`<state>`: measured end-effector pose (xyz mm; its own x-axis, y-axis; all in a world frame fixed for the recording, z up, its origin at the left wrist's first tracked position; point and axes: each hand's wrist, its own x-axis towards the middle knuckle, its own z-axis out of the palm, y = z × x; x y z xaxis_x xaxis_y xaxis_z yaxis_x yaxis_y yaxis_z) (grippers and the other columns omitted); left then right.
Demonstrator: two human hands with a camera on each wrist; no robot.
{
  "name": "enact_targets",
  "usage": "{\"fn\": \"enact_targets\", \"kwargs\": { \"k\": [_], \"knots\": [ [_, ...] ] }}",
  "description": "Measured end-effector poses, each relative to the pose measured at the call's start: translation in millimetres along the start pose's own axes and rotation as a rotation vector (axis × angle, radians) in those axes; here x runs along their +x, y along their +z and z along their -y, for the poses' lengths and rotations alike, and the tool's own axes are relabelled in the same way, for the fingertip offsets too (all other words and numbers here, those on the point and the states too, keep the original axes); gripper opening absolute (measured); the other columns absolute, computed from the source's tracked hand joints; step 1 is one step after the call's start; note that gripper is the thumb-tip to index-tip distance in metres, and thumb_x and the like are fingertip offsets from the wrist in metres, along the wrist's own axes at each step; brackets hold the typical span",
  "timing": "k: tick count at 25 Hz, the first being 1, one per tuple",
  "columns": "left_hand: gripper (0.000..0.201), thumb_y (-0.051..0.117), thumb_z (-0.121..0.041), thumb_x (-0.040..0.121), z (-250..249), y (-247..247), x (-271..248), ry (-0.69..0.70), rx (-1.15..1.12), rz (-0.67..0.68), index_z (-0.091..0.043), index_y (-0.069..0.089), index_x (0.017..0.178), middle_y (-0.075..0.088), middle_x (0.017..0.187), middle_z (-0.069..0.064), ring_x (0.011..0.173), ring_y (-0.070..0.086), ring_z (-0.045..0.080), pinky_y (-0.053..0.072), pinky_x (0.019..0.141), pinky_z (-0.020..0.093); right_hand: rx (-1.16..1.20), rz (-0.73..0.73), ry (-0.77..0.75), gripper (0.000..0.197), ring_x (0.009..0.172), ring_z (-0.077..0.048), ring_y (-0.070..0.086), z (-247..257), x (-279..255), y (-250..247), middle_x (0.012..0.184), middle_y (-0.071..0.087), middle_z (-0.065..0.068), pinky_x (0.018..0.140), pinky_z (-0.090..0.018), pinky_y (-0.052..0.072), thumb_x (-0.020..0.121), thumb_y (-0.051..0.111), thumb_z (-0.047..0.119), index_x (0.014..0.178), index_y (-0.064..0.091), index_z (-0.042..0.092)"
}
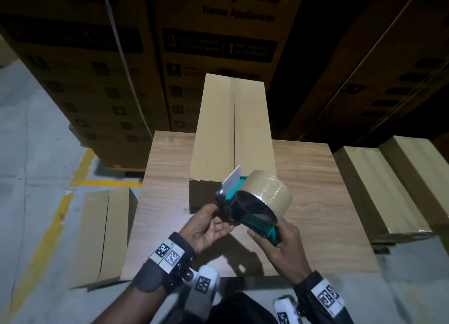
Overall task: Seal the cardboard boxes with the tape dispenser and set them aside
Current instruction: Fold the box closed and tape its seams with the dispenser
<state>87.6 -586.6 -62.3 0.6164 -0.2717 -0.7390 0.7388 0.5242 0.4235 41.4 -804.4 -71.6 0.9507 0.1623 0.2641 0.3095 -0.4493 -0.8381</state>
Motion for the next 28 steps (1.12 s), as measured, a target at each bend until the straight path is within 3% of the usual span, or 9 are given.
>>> {"fn": "enact_targets", "kwargs": {
  "k": [4, 9, 13, 17, 21, 24, 26, 28],
  "knots": [
    [0.021, 0.058, -0.002, 0.1, 0.1, 1.2, 3.3, 0.054, 0.058, -0.115, 0.009, 0.063, 0.117, 0.074, 0.093, 0.029, 0.059, 0.073, 0.02, 0.058, 0.047, 0.023, 0.021, 0.014, 0.02, 0.038, 0.089, -0.008, 0.071, -5.8, 1.5, -2.1, 0.099, 0.073, 0.014, 0.071, -0.03, 0.057, 0.085, 0.075, 0.047, 0.111, 0.071, 0.019],
    [0.012, 0.06, 0.002, 0.097, -7.0, 9.2, 5.6, 0.134, 0.019, -0.19, 0.004, 0.066, 0.107, 0.072, 0.103, 0.03, 0.079, 0.07, 0.026, 0.059, 0.049, 0.025, 0.064, 0.061, 0.032, 0.033, 0.092, -0.008, 0.071, -10.6, 8.7, -11.3, 0.102, 0.072, 0.018, 0.074, -0.031, 0.059, 0.084, 0.076, 0.05, 0.11, 0.07, 0.031],
    [0.021, 0.073, -0.006, 0.089, -11.0, 9.0, 13.9, 0.278, 0.134, -0.246, 0.003, 0.071, 0.108, 0.076, 0.085, 0.018, 0.07, 0.068, 0.018, 0.061, 0.061, 0.025, 0.1, 0.163, 0.02, 0.032, 0.098, -0.007, 0.071, -13.5, 28.1, -25.8, 0.108, 0.074, 0.018, 0.08, -0.032, 0.059, 0.087, 0.08, 0.036, 0.116, 0.07, 0.027],
    [0.02, 0.076, -0.003, 0.085, -20.2, 6.9, 17.4, 0.413, 0.101, -0.307, 0.01, 0.072, 0.1, 0.076, 0.086, 0.018, 0.071, 0.07, 0.017, 0.057, 0.057, 0.019, 0.145, 0.28, -0.026, 0.036, 0.103, -0.006, 0.071, -6.0, 60.1, -39.5, 0.113, 0.073, 0.02, 0.085, -0.025, 0.058, 0.087, 0.078, 0.027, 0.121, 0.066, 0.028],
    [0.003, 0.072, 0.006, 0.084, -27.4, 7.0, 9.7, 0.535, 0.1, -0.368, 0.007, 0.073, 0.082, 0.069, 0.065, 0.014, 0.047, 0.058, 0.011, 0.048, 0.044, 0.016, 0.12, 0.384, -0.088, 0.037, 0.098, -0.005, 0.071, 2.0, 93.0, -40.5, 0.111, 0.072, 0.024, 0.081, -0.027, 0.06, 0.088, 0.078, 0.042, 0.122, 0.061, 0.04],
    [0.013, 0.079, -0.001, 0.083, -46.0, -21.0, 6.6, 0.633, 0.027, -0.513, 0.008, 0.075, 0.091, 0.074, 0.077, 0.021, 0.054, 0.061, 0.016, 0.051, 0.053, 0.021, 0.003, 0.329, -0.087, 0.043, 0.093, -0.003, 0.072, -9.9, 110.5, -60.3, 0.105, 0.072, 0.025, 0.076, -0.037, 0.063, 0.077, 0.072, 0.073, 0.112, 0.064, 0.048],
    [0.016, 0.081, -0.006, 0.083, -59.9, -48.3, 5.8, 0.705, 0.025, -0.596, 0.006, 0.076, 0.093, 0.075, 0.084, 0.024, 0.057, 0.063, 0.017, 0.053, 0.056, 0.021, -0.104, 0.297, -0.115, 0.049, 0.087, 0.001, 0.072, -22.1, 121.0, -84.3, 0.095, 0.074, 0.025, 0.07, -0.037, 0.063, 0.07, 0.072, 0.081, 0.107, 0.064, 0.048],
    [0.021, 0.084, -0.013, 0.082, -61.9, -59.0, 5.0, 0.736, 0.109, -0.593, 0.004, 0.077, 0.091, 0.076, 0.083, 0.023, 0.059, 0.063, 0.017, 0.053, 0.058, 0.022, -0.25, 0.358, -0.2, 0.049, 0.08, 0.004, 0.069, -25.6, 130.4, -97.4, 0.086, 0.071, 0.025, 0.063, -0.034, 0.06, 0.07, 0.07, 0.083, 0.11, 0.056, 0.056]
  ]
}}
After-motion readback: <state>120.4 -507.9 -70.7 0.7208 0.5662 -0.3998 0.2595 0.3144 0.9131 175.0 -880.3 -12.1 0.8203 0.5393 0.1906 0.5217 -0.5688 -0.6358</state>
